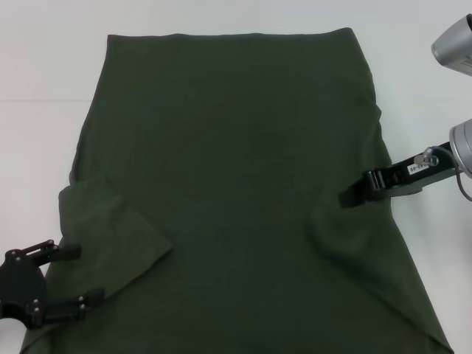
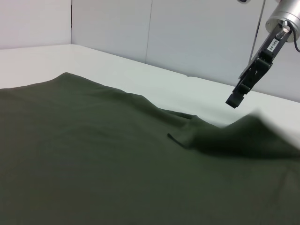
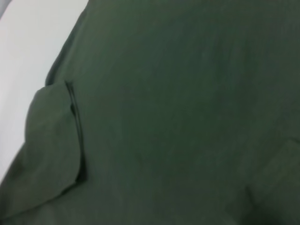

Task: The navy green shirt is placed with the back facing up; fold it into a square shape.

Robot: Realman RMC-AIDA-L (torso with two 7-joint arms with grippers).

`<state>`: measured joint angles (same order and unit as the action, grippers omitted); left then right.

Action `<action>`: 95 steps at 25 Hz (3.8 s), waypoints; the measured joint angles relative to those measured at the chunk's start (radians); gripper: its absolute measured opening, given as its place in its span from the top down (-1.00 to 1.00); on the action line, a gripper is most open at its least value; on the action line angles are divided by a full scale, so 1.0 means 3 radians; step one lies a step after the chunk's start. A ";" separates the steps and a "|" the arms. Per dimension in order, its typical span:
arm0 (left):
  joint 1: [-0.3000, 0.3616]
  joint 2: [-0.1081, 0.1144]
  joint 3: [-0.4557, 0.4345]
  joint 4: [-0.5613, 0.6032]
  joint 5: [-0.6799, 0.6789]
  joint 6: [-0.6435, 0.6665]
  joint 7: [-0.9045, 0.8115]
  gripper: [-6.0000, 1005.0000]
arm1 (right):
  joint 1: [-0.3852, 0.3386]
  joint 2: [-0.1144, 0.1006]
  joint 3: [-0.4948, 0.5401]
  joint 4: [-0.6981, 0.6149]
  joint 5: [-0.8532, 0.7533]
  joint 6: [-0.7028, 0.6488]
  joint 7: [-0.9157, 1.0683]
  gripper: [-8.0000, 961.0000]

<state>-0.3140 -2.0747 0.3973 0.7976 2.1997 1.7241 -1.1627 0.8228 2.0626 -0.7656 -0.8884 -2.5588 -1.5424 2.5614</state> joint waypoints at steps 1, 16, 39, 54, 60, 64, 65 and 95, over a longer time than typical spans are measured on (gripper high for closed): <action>0.0000 0.0000 0.0000 0.0000 0.0000 -0.0001 0.0000 -0.77 | -0.0020 -0.0003 0.0004 0.0003 0.0067 0.0001 -0.0032 0.84; -0.0110 0.0083 -0.0165 -0.0114 -0.0036 0.0029 -0.1052 -0.77 | -0.0933 -0.0177 0.0291 0.0656 0.1917 -0.0492 -0.2306 -0.20; -0.0326 0.0591 0.0041 -0.0123 0.1024 0.0507 -0.3887 -0.77 | -0.1439 0.0096 0.0107 0.1334 0.1823 -0.0366 -0.5498 -0.60; -0.0367 0.0610 0.0045 -0.0151 0.1376 0.0353 -0.4240 -0.77 | -0.1427 0.0104 0.0018 0.1341 0.1821 -0.0228 -0.5588 -0.60; -0.0354 0.0587 0.0046 -0.0165 0.1388 0.0211 -0.4195 -0.77 | -0.1412 0.0103 0.0016 0.1341 0.1821 -0.0228 -0.5590 -0.60; -0.0355 0.0575 0.0067 -0.0171 0.1390 0.0148 -0.4194 -0.77 | -0.1412 0.0100 0.0016 0.1341 0.1821 -0.0237 -0.5587 -0.60; -0.0356 0.0571 0.0078 -0.0176 0.1391 0.0126 -0.4193 -0.77 | -0.1413 0.0100 0.0016 0.1340 0.1821 -0.0240 -0.5584 -0.60; -0.0536 0.0496 0.0132 -0.0423 0.1395 -0.0018 -0.4222 -0.65 | -0.1394 0.0093 0.0016 0.1335 0.1822 -0.0256 -0.5562 -0.59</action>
<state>-0.4749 -1.9259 0.4369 0.6709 2.6183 1.7188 -2.4293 0.4046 2.0905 -0.7609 -0.4879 -2.0121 -1.6191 0.8928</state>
